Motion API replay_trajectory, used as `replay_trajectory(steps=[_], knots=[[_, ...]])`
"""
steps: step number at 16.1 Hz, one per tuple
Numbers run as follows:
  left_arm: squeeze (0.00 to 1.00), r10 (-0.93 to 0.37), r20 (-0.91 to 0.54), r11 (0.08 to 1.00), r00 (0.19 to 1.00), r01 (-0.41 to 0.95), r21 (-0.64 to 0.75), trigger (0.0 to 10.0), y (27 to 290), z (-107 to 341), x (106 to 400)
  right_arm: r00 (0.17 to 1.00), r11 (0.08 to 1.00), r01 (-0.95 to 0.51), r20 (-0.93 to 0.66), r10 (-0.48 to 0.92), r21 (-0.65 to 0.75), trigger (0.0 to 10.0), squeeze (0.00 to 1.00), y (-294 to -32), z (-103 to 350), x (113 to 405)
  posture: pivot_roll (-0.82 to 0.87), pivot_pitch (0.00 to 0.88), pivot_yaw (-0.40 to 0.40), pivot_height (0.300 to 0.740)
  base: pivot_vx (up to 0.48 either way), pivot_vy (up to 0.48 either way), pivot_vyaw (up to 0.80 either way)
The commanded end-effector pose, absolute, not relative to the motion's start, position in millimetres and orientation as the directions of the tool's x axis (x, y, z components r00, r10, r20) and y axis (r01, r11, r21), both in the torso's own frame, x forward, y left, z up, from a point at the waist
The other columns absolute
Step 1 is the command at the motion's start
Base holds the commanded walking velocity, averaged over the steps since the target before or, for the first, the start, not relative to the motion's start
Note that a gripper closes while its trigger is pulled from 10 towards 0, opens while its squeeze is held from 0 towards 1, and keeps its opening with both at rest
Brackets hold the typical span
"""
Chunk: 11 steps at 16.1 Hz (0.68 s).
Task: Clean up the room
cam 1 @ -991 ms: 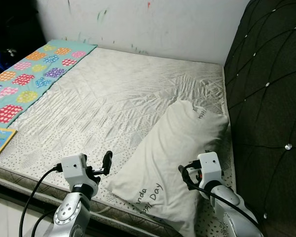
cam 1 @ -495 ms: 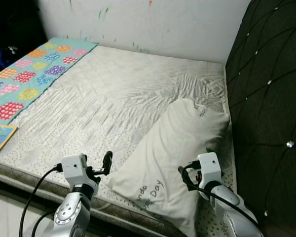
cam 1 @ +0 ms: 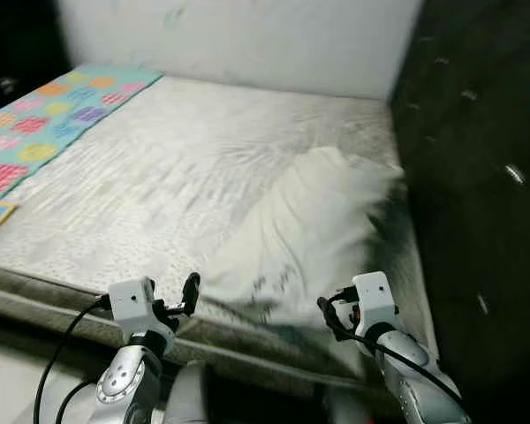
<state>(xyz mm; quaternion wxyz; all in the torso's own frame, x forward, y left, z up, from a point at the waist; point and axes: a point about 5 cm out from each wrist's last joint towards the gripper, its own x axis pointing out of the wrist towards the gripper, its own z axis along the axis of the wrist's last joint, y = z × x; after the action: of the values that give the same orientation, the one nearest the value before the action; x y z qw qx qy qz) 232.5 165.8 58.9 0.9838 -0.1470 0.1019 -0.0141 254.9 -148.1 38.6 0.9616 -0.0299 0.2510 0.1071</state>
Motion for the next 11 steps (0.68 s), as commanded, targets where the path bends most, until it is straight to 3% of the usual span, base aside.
replay_trajectory(steps=[1, 11], knots=[[0.0, -0.056, -0.201, 0.956, 0.978, -0.005, -0.293, 10.0, 165.2, 59.4, 233.6, 0.852, 0.974, -0.225, -0.487, 0.193, -0.008, 10.0, 0.0, -148.3, 40.2, 256.0, -0.07, 0.0, -0.002, 0.585, 0.0, 0.0, 0.0], [0.0, -0.055, -0.203, 0.954, 0.978, -0.008, -0.3, 10.0, 165.5, 58.8, 233.1, 0.86, 0.974, -0.227, -0.471, 0.198, -0.004, 10.0, 0.0, -147.8, 42.5, 256.0, -0.07, 0.0, -0.002, 0.585, 0.0, 0.0, 0.0]])
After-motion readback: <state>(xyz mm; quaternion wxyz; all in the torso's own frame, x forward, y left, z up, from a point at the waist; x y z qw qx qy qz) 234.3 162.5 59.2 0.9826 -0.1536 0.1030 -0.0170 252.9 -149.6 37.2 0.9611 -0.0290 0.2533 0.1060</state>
